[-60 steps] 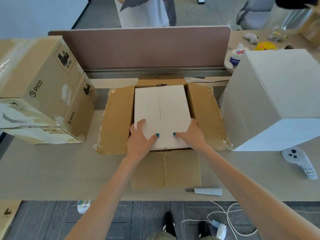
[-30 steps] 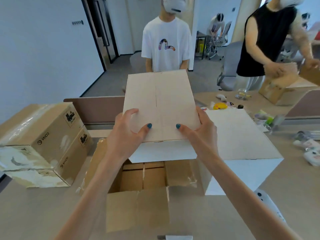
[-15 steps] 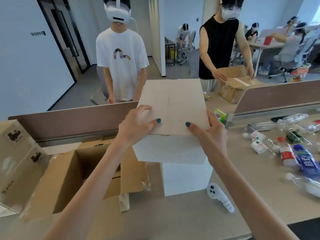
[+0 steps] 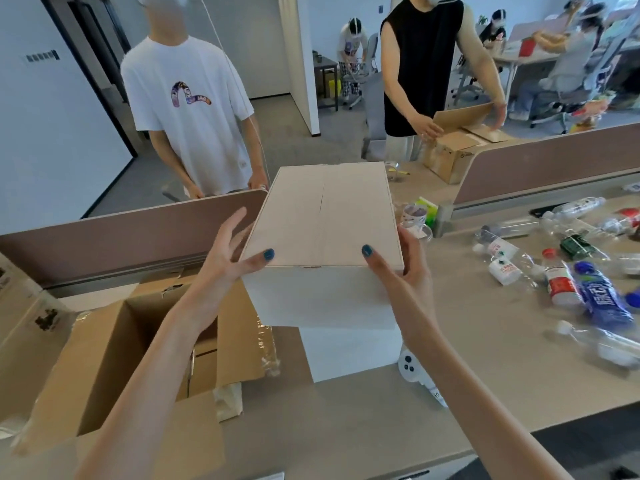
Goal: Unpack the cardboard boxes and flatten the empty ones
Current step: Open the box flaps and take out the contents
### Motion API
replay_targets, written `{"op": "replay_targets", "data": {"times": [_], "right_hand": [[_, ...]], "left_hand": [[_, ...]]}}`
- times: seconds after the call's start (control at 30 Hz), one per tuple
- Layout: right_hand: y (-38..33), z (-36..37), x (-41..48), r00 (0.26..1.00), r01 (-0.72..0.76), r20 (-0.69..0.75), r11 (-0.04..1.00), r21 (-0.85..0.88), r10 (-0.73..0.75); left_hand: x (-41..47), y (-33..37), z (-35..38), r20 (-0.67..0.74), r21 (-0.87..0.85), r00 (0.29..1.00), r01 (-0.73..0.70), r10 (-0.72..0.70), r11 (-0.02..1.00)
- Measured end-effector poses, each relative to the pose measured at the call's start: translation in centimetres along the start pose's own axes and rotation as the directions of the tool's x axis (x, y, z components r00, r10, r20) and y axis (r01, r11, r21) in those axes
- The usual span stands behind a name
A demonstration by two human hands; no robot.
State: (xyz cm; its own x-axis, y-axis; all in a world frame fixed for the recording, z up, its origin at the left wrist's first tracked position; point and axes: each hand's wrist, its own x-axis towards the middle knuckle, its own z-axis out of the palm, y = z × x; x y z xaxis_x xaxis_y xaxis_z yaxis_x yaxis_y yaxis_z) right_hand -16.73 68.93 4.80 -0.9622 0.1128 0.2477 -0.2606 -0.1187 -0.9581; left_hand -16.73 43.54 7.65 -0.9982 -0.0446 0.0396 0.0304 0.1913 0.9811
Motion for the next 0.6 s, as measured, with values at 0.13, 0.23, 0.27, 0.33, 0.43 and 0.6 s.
{"op": "replay_targets", "data": {"times": [0.13,0.23,0.27,0.33,0.43,0.6], "right_hand": [[1.8,-0.2,-1.0,0.999,0.039,0.012,0.995,0.092,-0.04],[2.4,-0.4,-0.5,0.999,0.041,0.022,0.992,0.122,-0.044],[2.6,-0.6,-0.1,0.999,0.04,0.03,0.991,0.125,-0.045],[2.8,-1.1,0.8,0.998,0.035,0.049,0.991,0.126,-0.042],[2.9,-2.1,2.7,0.995,-0.019,0.103,0.993,0.116,0.008],[3.2,-3.6,5.5,0.991,-0.044,0.13,0.999,0.012,0.042]], "left_hand": [[-0.8,-2.6,0.6,0.057,-0.15,0.997,0.054,-0.045,0.987],[-0.7,-3.7,1.7,0.049,-0.185,0.999,0.004,0.005,0.983],[-0.7,-3.9,2.1,0.03,-0.182,0.999,-0.011,0.017,0.983],[-0.7,-4.3,2.9,-0.028,-0.149,0.999,-0.03,0.026,0.988],[-0.8,-4.4,4.3,-0.097,-0.086,0.995,-0.033,0.024,0.996],[-0.3,-4.2,7.3,-0.168,-0.009,0.98,-0.108,0.105,0.994]]}}
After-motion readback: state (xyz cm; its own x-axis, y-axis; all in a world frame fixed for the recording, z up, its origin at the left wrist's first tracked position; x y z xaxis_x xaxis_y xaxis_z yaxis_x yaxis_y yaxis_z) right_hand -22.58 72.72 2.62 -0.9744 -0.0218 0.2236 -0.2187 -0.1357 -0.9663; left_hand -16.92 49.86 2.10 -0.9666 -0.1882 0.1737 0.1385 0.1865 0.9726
